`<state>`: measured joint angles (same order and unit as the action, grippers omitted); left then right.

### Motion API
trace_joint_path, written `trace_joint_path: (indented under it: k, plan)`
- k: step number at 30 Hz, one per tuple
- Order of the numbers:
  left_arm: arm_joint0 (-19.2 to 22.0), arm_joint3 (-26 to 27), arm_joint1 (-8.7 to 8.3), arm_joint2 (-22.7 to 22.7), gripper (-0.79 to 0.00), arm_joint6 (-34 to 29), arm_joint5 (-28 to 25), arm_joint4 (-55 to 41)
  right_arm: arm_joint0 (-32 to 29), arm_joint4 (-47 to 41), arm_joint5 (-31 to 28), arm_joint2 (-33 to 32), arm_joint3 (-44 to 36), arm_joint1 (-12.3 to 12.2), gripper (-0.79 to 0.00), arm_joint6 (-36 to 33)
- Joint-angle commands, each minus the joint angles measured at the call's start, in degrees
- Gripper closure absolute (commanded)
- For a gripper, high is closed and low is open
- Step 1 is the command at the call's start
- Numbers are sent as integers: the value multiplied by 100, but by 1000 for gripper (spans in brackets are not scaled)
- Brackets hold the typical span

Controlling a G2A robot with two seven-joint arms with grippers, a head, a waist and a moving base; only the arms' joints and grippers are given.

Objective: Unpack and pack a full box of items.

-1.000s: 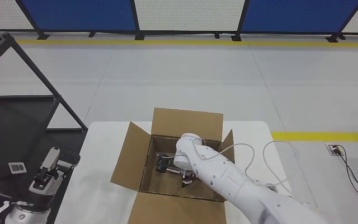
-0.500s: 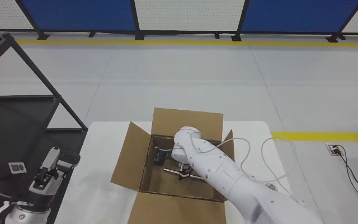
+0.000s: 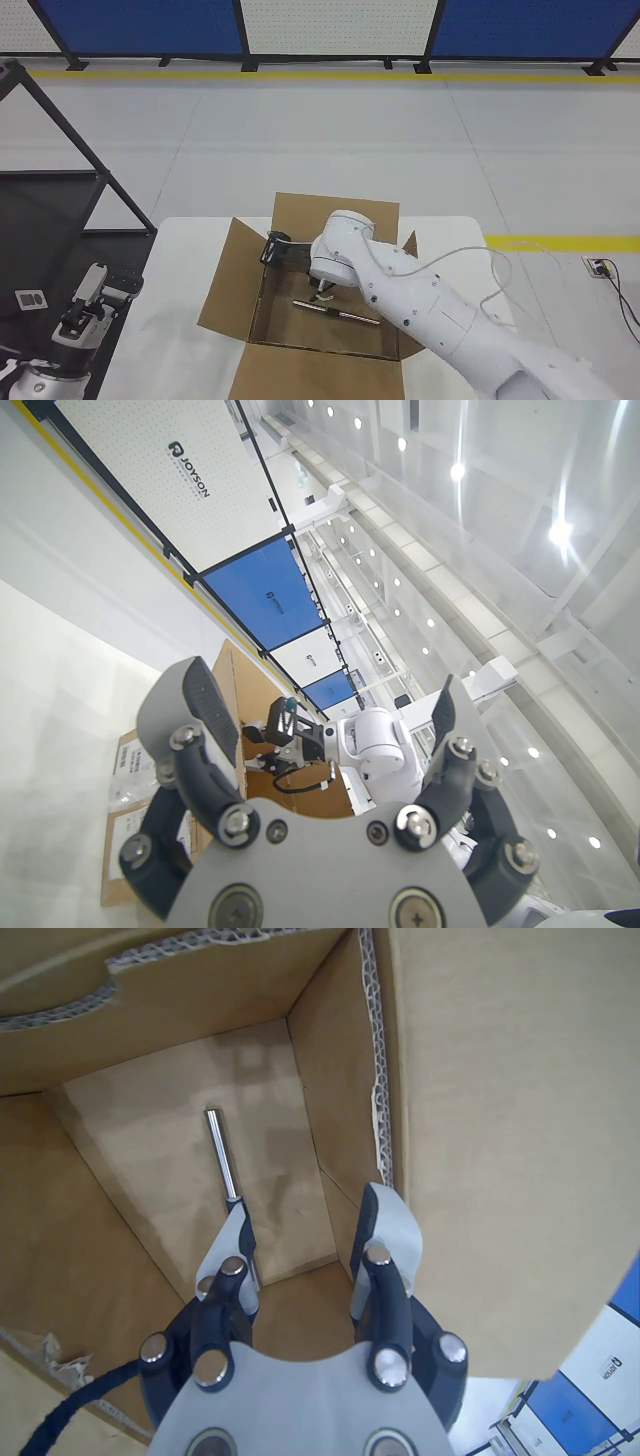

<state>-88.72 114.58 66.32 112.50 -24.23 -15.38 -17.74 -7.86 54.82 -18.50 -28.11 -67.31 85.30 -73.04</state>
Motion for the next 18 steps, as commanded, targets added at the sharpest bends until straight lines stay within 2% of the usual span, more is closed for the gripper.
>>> trace_joint_path:
  k: [1, 2, 5, 9, 18]
  plan:
    - [0, 0, 0, 0, -785, 0, 0, 0, -466, 331, 128, -476, -1154, -333, -757, -412]
    - [0, 0, 0, 0, -785, 0, 0, 0, -721, 480, 134, -717, -1639, -478, -785, -576]
    - [0, 0, 0, 0, -785, 0, 0, 0, -1539, 808, 52, -1484, -2929, -838, -785, -826]
    - [0, 0, 0, 0, -785, 0, 0, 0, -2430, 1046, 29, -2263, -3984, -1109, -785, -918]
    - [0, 0, 0, 0, -785, 0, 0, 0, -2478, 1045, 36, -2307, -4026, -1121, -785, -942]
